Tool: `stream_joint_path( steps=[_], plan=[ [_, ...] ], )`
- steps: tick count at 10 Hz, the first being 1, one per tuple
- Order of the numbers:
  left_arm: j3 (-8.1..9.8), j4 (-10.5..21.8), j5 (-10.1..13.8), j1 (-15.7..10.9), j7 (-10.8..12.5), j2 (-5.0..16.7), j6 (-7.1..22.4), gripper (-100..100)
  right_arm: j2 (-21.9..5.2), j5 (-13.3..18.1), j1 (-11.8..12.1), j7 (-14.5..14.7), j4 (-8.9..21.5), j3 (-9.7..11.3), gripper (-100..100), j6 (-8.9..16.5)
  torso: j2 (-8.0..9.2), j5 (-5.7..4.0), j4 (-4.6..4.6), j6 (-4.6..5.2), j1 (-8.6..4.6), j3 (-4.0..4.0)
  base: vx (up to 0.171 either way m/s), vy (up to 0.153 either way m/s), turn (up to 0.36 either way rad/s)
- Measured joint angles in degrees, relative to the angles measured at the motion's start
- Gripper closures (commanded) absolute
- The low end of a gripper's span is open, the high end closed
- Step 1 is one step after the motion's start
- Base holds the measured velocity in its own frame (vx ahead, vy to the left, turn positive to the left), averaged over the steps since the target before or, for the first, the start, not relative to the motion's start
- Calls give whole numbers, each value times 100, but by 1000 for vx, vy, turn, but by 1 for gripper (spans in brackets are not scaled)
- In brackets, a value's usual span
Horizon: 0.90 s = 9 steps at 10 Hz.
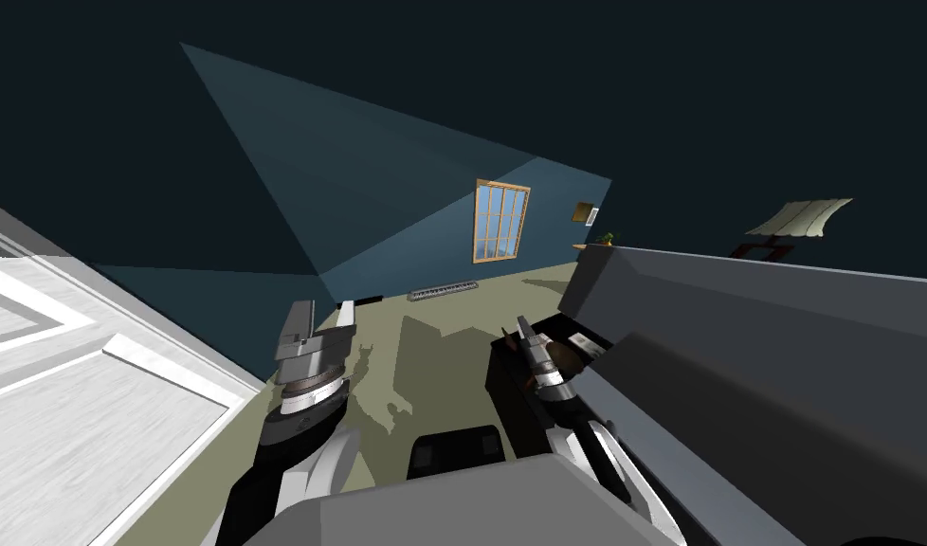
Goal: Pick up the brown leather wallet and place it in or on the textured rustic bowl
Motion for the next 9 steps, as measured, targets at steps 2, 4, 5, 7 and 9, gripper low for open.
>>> stream_joint_path(
  steps=[2,4,5,7,9],
  plan=[
    [-1,0,0,-1,0,0,0,0,-195,138,33,273,405,78,-100,-67,0,0,0,-5,1,0,3,8,327],
    [0,0,0,-1,0,0,0,0,-299,265,86,514,585,177,-100,-36,0,0,0,-3,0,0,5,9,382],
    [0,0,0,-1,0,0,0,0,-353,386,159,698,790,277,-100,-73,0,0,0,-4,1,0,4,3,217],
    [0,0,0,-1,0,0,0,0,-466,513,186,970,1104,355,-100,-105,0,0,0,-3,0,0,5,8,359],
    [0,0,0,0,0,0,0,0,-635,668,267,1237,1357,449,-100,-51,0,0,0,0,-2,0,8,6,325]
  ],
)
